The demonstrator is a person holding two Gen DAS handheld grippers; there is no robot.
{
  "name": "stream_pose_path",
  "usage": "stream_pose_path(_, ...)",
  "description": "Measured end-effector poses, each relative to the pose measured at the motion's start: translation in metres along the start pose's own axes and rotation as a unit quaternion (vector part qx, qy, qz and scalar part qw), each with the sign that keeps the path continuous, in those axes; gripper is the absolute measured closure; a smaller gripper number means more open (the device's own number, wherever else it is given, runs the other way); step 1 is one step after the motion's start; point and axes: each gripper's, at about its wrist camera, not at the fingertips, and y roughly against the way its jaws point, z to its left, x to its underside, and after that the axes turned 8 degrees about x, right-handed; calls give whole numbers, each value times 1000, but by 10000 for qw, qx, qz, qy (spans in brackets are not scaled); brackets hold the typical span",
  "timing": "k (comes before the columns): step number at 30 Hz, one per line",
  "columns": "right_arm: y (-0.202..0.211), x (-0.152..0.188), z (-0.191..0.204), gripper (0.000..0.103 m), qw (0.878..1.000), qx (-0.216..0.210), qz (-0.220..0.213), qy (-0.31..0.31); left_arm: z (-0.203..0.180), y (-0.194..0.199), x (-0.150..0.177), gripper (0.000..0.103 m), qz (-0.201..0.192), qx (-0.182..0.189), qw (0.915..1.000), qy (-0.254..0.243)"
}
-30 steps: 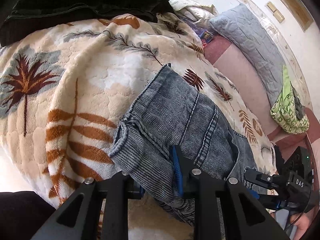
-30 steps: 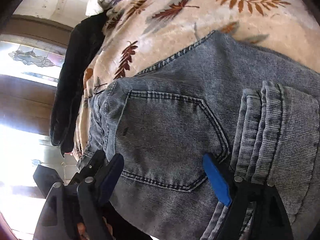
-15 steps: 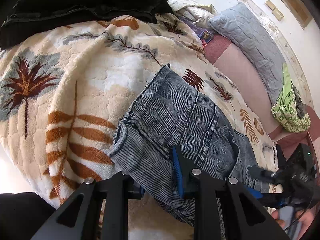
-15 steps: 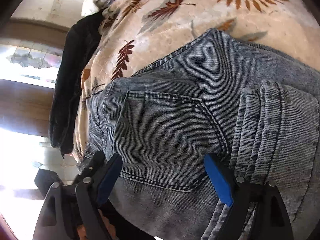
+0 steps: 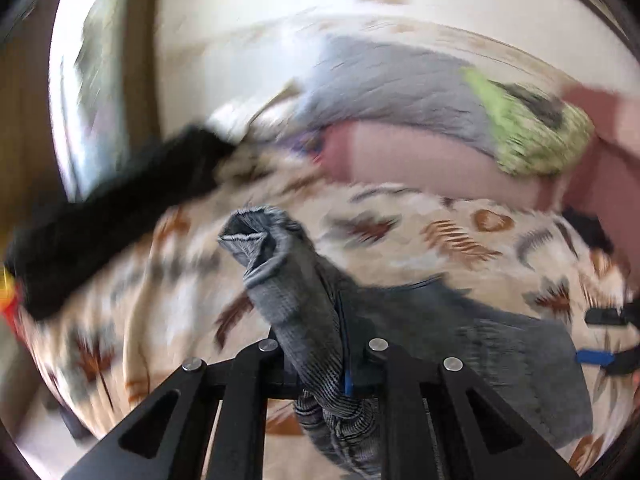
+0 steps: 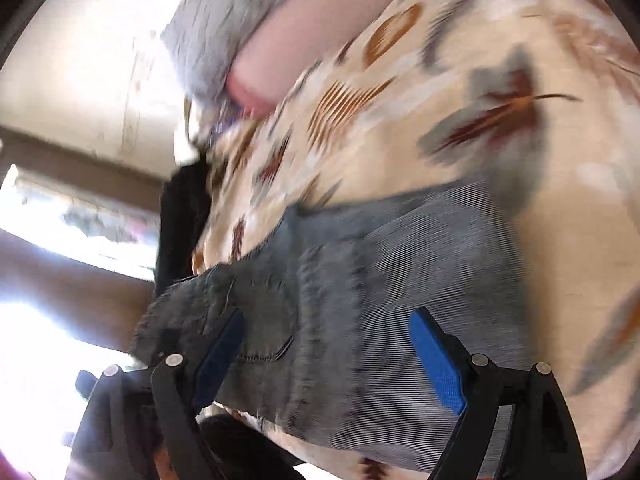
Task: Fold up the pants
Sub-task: 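Lift the leg end with the left gripper and fold it over toward the waistband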
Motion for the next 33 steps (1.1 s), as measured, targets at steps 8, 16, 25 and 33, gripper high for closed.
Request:
stream_pose_path(8, 51, -8, -67, 17, 9928, -536, -704, -804, -160, 20, 17, 91, -230, 598, 9759, -2084)
stream_pose_path(16, 70, -6, -107, 17, 9850, -763, -851, -1295, -254, -39, 115, 85, 1139, 760, 9130, -3843)
stream_pose_path(25, 74, 3, -108, 17, 9886, -574, -935, -1027, -186, 5, 42, 42, 1564, 2204, 9442, -1882)
stream_pose_path(33, 71, 46, -70, 17, 9827, -1621, -300, -843, -62, 2, 7, 28, 926, 1468, 9848, 32)
